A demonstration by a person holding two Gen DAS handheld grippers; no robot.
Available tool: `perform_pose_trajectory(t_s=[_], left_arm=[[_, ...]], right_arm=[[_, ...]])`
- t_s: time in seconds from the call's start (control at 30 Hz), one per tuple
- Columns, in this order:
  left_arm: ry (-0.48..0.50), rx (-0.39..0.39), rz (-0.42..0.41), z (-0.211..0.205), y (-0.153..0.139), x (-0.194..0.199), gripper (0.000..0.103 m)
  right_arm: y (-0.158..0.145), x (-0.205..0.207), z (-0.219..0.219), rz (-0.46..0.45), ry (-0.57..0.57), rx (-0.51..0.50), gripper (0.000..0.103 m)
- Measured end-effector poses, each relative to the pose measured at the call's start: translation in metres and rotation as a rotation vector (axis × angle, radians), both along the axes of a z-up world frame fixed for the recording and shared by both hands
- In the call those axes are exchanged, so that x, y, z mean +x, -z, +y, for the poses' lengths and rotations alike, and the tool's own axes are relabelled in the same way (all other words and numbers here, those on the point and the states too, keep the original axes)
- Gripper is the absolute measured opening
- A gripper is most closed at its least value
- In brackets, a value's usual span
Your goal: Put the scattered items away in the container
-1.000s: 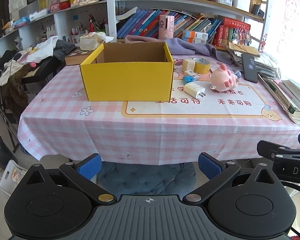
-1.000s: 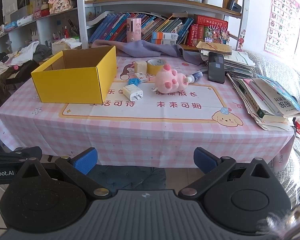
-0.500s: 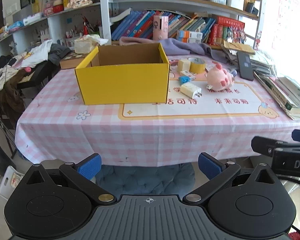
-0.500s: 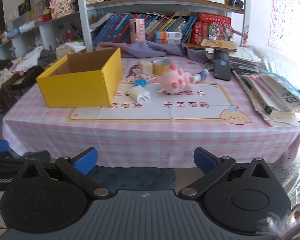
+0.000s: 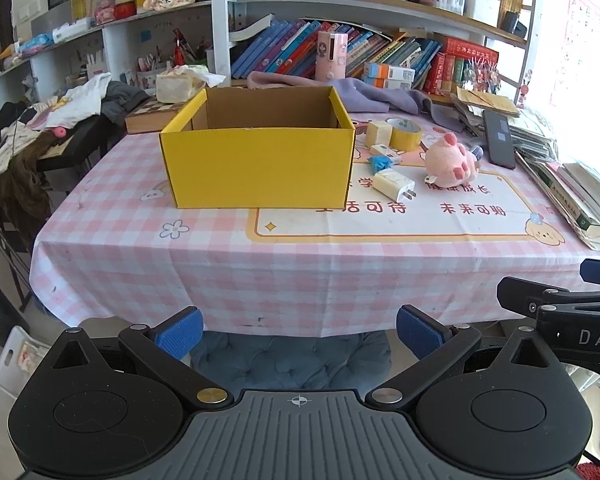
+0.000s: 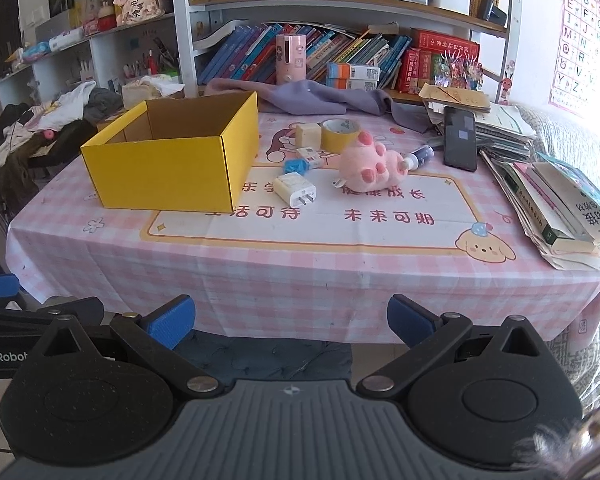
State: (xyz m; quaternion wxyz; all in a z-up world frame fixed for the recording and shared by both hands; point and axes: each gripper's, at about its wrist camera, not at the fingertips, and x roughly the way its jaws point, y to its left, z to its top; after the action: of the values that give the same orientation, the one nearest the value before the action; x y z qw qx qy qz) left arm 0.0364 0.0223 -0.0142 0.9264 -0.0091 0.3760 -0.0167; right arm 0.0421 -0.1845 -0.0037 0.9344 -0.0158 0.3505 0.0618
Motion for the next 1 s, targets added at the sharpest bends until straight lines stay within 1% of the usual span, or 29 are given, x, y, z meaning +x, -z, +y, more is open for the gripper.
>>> perform_pose_trajectory(t_s=[0.5, 0.7, 1.0], left_arm=[[0.000, -0.014, 0.030, -0.005, 0.008, 0.025, 0.103], [0.048, -0.017, 0.031, -0.022, 0.011, 0.042, 0.103], [0.160, -0.016, -0.010, -0.057, 0.010, 0.077, 0.103]], right_arm=[[0.009, 0.032, -0.007, 0.026, -0.001, -0.004, 0.103], [0.014, 0.044, -0.023, 0.034, 0.039, 0.003, 0.103], [0.012, 0.066, -0.058, -0.006, 0.140, 0.017, 0.102]])
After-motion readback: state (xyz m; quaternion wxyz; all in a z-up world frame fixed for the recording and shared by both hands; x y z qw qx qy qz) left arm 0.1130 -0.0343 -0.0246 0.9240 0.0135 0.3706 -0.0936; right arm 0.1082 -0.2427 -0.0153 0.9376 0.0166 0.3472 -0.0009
